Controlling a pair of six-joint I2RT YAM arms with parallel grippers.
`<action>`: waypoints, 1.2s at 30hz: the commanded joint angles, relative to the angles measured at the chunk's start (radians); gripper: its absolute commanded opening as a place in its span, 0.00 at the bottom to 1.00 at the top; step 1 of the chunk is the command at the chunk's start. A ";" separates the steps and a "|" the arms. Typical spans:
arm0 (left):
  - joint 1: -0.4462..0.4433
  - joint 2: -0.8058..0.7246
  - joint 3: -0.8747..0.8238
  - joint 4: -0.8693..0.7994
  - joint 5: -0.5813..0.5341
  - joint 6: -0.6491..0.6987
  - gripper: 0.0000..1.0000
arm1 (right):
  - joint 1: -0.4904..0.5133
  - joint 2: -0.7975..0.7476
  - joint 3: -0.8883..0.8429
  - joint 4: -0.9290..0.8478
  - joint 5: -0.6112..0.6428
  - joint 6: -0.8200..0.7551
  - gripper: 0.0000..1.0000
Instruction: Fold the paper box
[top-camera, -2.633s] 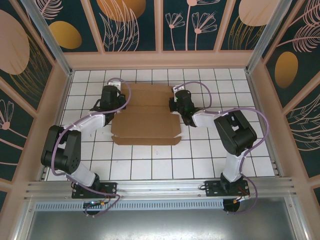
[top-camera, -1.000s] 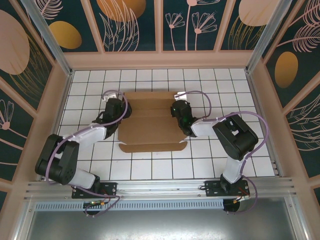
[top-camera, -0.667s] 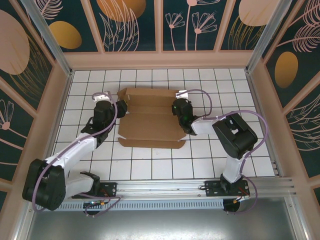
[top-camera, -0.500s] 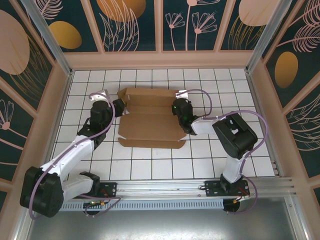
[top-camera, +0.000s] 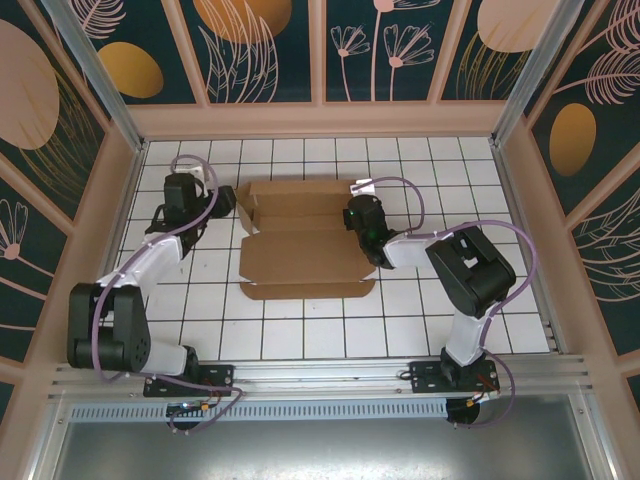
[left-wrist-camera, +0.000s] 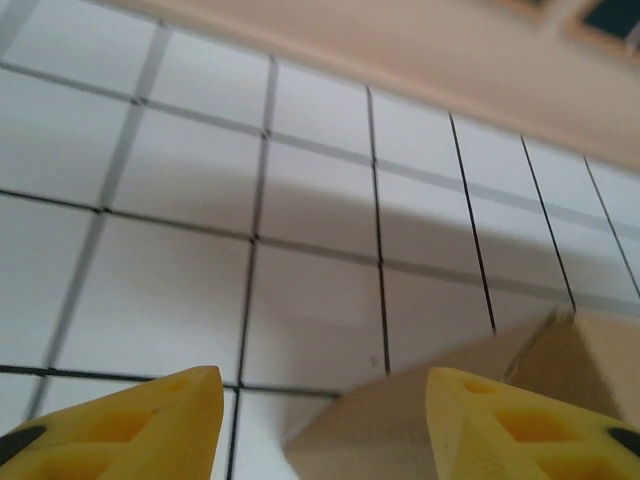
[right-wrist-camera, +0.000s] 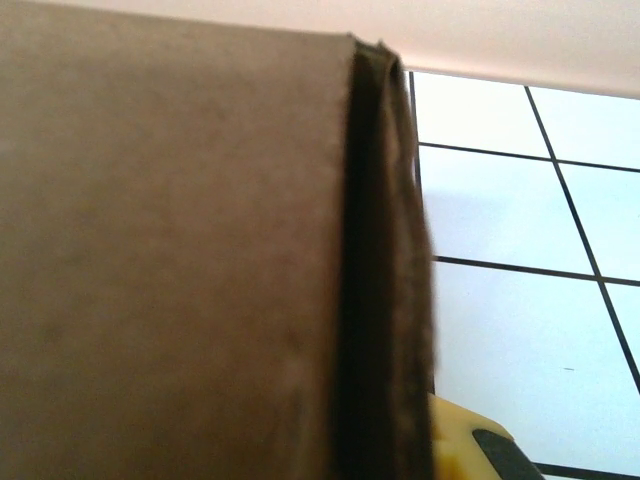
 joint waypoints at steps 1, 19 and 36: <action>-0.001 -0.010 -0.013 -0.038 0.028 0.171 0.54 | -0.020 0.034 -0.023 -0.155 -0.071 0.002 0.00; -0.003 0.038 -0.032 -0.049 0.032 0.220 0.57 | -0.054 0.015 -0.020 -0.155 -0.162 0.019 0.00; -0.127 -0.048 -0.097 0.003 0.109 0.277 0.56 | -0.058 0.033 -0.006 -0.166 -0.180 0.024 0.00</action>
